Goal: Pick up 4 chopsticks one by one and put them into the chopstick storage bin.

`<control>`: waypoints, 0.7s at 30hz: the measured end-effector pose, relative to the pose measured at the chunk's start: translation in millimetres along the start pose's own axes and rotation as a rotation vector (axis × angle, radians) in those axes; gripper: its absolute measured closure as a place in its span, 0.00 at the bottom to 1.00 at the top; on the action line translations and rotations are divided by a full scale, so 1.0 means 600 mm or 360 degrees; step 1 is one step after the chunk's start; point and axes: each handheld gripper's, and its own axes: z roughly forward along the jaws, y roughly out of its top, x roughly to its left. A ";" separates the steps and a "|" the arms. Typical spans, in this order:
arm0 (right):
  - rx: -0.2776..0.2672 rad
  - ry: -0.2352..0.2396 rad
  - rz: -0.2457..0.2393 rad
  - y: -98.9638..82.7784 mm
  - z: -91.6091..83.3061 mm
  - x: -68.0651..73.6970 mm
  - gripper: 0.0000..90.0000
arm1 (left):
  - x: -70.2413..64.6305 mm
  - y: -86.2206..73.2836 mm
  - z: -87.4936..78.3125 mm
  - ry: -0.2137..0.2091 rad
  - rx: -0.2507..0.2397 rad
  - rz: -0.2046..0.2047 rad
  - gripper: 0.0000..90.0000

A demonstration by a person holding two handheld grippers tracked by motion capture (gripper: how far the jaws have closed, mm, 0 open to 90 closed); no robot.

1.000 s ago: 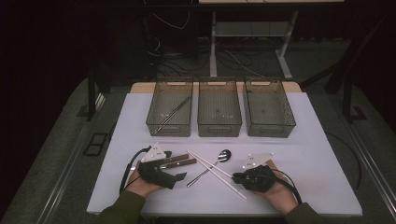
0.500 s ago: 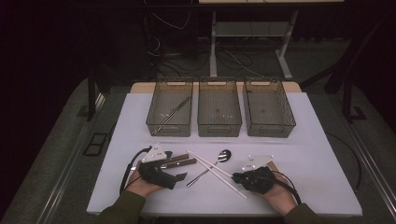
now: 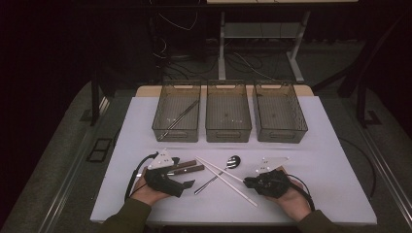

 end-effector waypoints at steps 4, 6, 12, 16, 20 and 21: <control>-0.0045 0.0011 0.0027 0.002 -0.010 -0.006 0.94 | 0.000 0.000 0.000 -0.0002 -0.0002 -0.0001 0.02; -0.0068 0.0018 0.0035 0.004 -0.016 -0.008 0.94 | 0.000 0.000 0.000 -0.0004 -0.0004 -0.0002 0.02; -0.0162 0.0051 0.0066 0.009 -0.037 -0.020 0.94 | -0.001 0.001 -0.001 -0.0023 -0.0008 0.0012 0.02; -0.0211 0.0059 0.0085 0.011 -0.052 -0.029 0.94 | -0.003 0.002 -0.002 -0.0033 -0.0026 0.0015 0.02; -0.0257 0.0061 0.0102 0.012 -0.063 -0.034 0.94 | -0.003 0.001 -0.002 -0.0038 -0.0024 0.0016 0.02; -0.0260 0.0064 0.0098 0.013 -0.066 -0.035 0.94 | -0.003 0.001 -0.002 -0.0040 -0.0023 0.0016 0.01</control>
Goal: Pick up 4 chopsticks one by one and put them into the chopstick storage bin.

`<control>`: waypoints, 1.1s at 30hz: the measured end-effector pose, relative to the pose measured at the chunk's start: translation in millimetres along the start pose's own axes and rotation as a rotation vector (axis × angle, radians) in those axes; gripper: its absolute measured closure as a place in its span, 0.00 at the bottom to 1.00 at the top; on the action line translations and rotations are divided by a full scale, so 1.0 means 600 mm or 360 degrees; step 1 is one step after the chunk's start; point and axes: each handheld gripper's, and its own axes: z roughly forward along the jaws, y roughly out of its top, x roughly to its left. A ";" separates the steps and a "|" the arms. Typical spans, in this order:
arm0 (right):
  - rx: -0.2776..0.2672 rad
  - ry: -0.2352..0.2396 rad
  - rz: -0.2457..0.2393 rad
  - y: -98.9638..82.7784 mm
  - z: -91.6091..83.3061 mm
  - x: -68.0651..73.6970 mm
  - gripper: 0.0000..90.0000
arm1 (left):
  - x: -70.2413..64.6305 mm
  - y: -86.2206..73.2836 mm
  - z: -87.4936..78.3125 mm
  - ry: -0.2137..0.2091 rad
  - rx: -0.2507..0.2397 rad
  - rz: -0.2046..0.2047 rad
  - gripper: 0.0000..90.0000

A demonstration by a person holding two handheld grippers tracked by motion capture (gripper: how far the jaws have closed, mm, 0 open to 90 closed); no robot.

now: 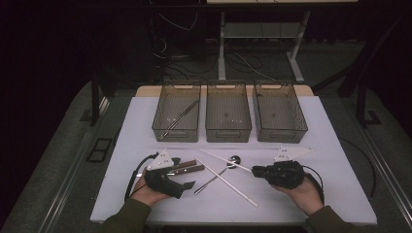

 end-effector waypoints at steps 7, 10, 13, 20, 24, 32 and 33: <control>-0.0040 0.0015 -0.0015 0.010 -0.012 -0.001 0.94 | -0.002 -0.001 0.001 -0.0024 0.0015 -0.0001 0.00; -0.0059 0.0019 -0.0012 0.014 -0.017 -0.004 0.94 | -0.002 -0.001 0.001 -0.0020 0.0011 -0.0012 0.00; -0.0066 0.0024 -0.0013 0.018 -0.021 -0.005 0.94 | -0.003 -0.001 0.000 -0.0013 0.0005 -0.0016 0.00; -0.0115 0.0031 -0.0020 0.031 -0.029 -0.007 0.94 | -0.003 -0.005 -0.008 -0.0014 -0.0009 -0.0008 0.00; -0.0133 0.0027 -0.0026 0.041 -0.031 -0.010 0.94 | -0.003 -0.006 -0.009 -0.0019 -0.0012 0.0000 0.00; -0.0186 0.0009 -0.0033 0.065 -0.031 -0.015 0.94 | -0.003 -0.006 -0.008 -0.0019 -0.0018 0.0002 0.00; -0.0197 0.0007 -0.0032 0.068 -0.032 -0.016 0.94 | -0.004 -0.006 -0.008 -0.0019 -0.0018 0.0006 0.00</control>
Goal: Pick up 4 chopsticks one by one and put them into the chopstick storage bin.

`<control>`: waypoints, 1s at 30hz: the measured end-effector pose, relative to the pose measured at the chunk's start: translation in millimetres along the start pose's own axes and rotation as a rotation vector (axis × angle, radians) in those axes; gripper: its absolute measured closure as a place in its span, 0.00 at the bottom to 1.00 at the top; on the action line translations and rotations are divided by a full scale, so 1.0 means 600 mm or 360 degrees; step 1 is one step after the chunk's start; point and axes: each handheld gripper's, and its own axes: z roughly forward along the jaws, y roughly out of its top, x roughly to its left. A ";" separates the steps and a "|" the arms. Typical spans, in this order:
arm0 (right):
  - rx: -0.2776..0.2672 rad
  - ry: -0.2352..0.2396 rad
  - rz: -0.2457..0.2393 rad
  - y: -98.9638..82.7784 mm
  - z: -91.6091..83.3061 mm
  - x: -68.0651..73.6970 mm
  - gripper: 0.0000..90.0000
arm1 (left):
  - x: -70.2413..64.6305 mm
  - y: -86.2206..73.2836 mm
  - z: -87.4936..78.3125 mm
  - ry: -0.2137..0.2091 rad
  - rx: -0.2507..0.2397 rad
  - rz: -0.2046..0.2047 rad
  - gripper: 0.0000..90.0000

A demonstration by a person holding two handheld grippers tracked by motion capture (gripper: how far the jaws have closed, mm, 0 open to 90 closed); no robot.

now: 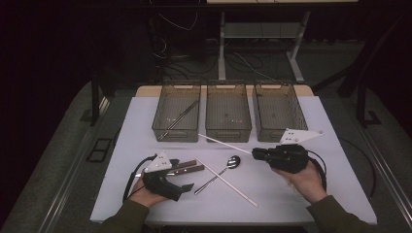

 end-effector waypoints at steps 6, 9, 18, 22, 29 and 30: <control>-0.0057 -0.0040 -0.0006 0.022 -0.002 -0.005 0.94 | -0.001 -0.001 0.001 -0.0010 0.0002 0.0005 0.00; -0.0057 -0.0065 0.0003 0.032 -0.001 -0.009 0.94 | -0.003 -0.002 0.003 -0.0014 -0.0013 -0.0009 0.00; -0.0086 -0.0116 0.0022 0.060 0.014 -0.022 0.94 | -0.002 -0.002 0.003 -0.0017 0.0002 0.0017 0.00; -0.0089 -0.0136 0.0028 0.071 0.030 -0.027 0.94 | 0.001 -0.002 0.005 -0.0013 0.0013 0.0019 0.00; -0.0079 -0.0152 0.0042 0.091 0.061 -0.036 0.94 | 0.004 -0.002 0.006 -0.0012 0.0025 0.0020 0.00; -0.0076 -0.0155 0.0047 0.095 0.067 -0.037 0.94 | 0.004 -0.002 0.006 -0.0013 0.0021 0.0016 0.00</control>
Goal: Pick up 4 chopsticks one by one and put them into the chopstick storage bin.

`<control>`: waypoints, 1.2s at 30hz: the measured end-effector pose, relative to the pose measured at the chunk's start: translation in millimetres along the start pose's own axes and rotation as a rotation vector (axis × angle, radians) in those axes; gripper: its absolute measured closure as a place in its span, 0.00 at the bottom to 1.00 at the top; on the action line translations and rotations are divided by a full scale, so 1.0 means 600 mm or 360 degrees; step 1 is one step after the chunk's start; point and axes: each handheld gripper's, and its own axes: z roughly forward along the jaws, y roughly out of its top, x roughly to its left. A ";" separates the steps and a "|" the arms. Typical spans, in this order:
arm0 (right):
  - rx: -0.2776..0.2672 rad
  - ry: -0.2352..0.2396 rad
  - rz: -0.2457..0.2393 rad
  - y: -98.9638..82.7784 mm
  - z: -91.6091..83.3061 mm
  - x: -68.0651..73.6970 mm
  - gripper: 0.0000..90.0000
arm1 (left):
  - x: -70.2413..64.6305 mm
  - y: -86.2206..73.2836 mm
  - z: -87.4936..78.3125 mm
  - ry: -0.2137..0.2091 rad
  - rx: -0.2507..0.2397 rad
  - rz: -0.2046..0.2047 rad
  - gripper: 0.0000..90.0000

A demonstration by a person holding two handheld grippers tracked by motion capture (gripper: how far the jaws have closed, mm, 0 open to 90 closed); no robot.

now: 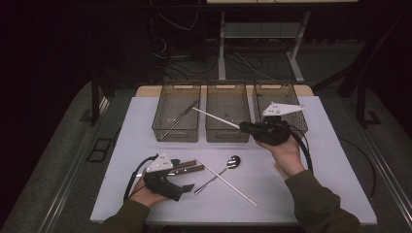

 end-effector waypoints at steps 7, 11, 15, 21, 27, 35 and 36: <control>0.0027 -0.0026 -0.0003 0.027 0.038 -0.006 0.94 | -0.001 0.000 0.002 -0.0001 -0.0025 0.0006 0.00; 0.0039 -0.0027 -0.0002 0.042 0.061 -0.006 0.94 | -0.001 -0.001 0.003 0.0002 -0.0014 0.0001 0.00; 0.0052 -0.0029 -0.0002 0.056 0.084 -0.003 0.94 | 0.001 0.000 0.001 0.0008 0.0001 0.0013 0.00; 0.0065 -0.0043 0.0011 0.071 0.112 0.000 0.94 | 0.000 0.000 0.001 0.0014 -0.0002 -0.0010 0.00; 0.0073 -0.0060 0.0019 0.088 0.142 -0.004 0.94 | 0.000 0.001 0.001 0.0010 -0.0003 -0.0051 0.00; 0.0116 -0.0125 0.0042 0.104 0.187 -0.012 0.94 | -0.001 0.001 0.004 0.0009 0.0013 -0.0028 0.00; 0.0126 -0.0133 0.0051 0.105 0.194 -0.012 0.94 | -0.001 0.001 0.004 0.0009 0.0017 -0.0025 0.00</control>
